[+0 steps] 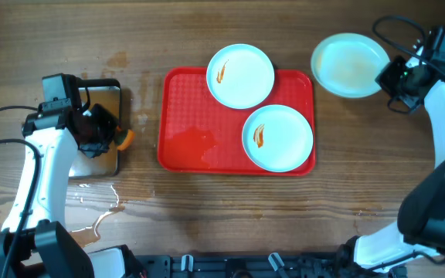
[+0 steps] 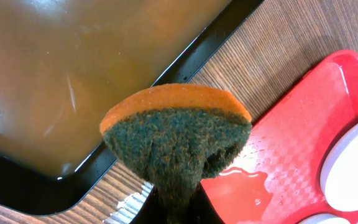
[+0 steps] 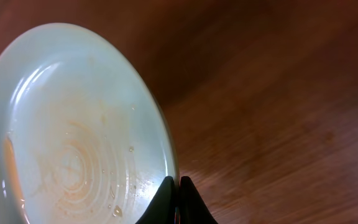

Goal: Clean dirty plates on tray and stack at the side

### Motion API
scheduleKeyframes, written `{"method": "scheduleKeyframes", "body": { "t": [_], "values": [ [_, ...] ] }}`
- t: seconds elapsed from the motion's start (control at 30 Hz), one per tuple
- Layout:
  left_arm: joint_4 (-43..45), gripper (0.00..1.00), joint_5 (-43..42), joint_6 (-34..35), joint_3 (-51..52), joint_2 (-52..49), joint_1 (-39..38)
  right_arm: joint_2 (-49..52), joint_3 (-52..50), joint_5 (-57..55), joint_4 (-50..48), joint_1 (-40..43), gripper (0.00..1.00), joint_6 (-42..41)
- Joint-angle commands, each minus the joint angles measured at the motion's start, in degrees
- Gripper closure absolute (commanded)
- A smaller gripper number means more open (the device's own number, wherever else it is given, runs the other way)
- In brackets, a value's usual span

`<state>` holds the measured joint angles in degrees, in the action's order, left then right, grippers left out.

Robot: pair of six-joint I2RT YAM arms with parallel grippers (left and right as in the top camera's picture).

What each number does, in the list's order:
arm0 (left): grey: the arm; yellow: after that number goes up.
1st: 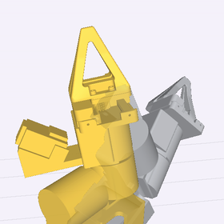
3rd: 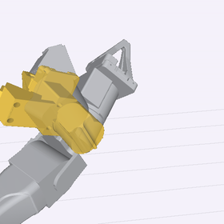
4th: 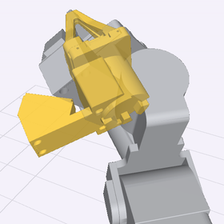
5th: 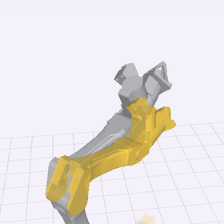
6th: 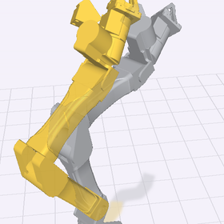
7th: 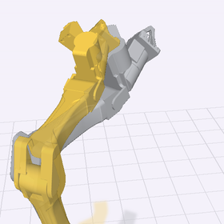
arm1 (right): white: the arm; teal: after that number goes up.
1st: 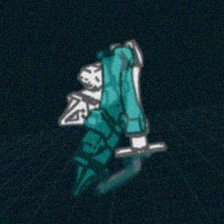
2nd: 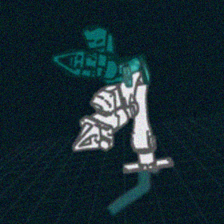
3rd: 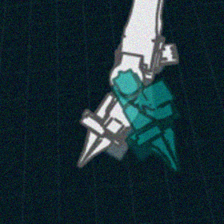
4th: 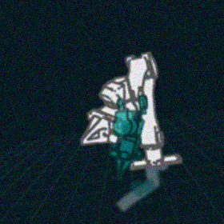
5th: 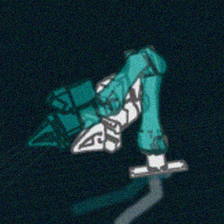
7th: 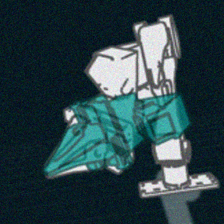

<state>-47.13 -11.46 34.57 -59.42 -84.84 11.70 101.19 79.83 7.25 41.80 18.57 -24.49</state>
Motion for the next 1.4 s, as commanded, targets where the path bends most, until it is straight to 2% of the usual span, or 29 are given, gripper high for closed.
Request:
{"method": "scheduleKeyframes", "body": {
  "t": [0.0,0.1,0.23,0.33,0.47,0.53,0.6,0.67,0.77,0.8,0.83,0.87,0.97,1.07,1.13,1.27,1.33,1.37],
  "values": [
    [0.17,0.96,-0.7,-1.33,0.31,0.66,0.15,2.43,-0.68,-5.42,-0.11,-0.07,0.96,-2.67],
    [0.11,0.96,-0.68,-1.36,0.31,0.66,0.15,2.69,-0.68,-9.44,1.73,-0.07,0.96,-5.86],
    [0.35,0.96,-0.46,-1.36,0.31,0.66,0.15,2.69,-0.68,-8.72,1.99,-0.07,0.95,-5.49],
    [0.59,0.96,-0.48,-1.36,0.31,0.66,0.15,2.69,-0.68,-8.24,3.04,-0.07,0.8,-5.44],
    [0.59,0.96,-0.48,-1.36,0.31,0.66,0.15,2.69,-0.68,-4.04,4.37,-0.07,0.78,-3.98],
    [0.59,0.96,-0.48,-1.36,0.31,0.66,0.15,2.64,-0.68,0.17,4.46,-0.13,0.79,-3.21],
    [0.61,0.96,-0.48,-1.36,0.31,0.66,0.15,2.54,-0.68,10.78,2.6,-0.46,0.8,2.78],
    [0.81,0.96,-0.48,-1.33,0.31,0.66,0.15,2.51,-0.63,23.26,0.04,-1.6,0.76,9.35],
    [1.07,0.96,-0.5,-1.33,0.31,0.66,0.15,2.51,0.0,27.04,-0.61,-5.88,0.62,11.32],
    [1.05,0.96,-0.5,-1.33,0.31,0.66,0.15,2.51,0.24,26.01,-0.57,-7.82,0.53,12.52],
    [1.05,0.96,-0.5,-1.36,0.31,0.66,0.15,2.54,0.5,24.28,-0.22,-9.97,0.37,13.25],
    [1.05,0.96,-0.5,-1.33,0.31,0.66,0.13,2.54,0.9,21.86,0.59,-12.2,0.28,13.75],
    [1.05,0.96,-0.48,-1.36,0.31,0.66,0.15,2.6,3.1,12.39,4.52,-19.45,0.17,14.93],
    [1.05,0.96,-0.5,-1.36,0.31,0.66,0.15,3.52,6.23,10.29,6.84,-23.19,0.09,15.41],
    [1.03,0.96,-0.5,-1.33,0.31,0.66,0.15,4.04,7.1,10.36,5.73,-23.71,0.0,13.53],
    [0.98,0.96,-0.5,-1.33,0.31,0.66,0.13,4.04,7.08,12.0,1.27,-23.71,0.01,6.56],
    [1.03,0.96,-0.5,-1.33,0.31,0.66,0.15,4.13,6.58,12.04,-2.08,-23.74,0.28,3.91],
    [1.03,0.96,-0.5,-1.33,0.31,0.66,0.15,4.15,6.03,12.07,-3.76,-23.82,0.3,3.08]
  ]
}}
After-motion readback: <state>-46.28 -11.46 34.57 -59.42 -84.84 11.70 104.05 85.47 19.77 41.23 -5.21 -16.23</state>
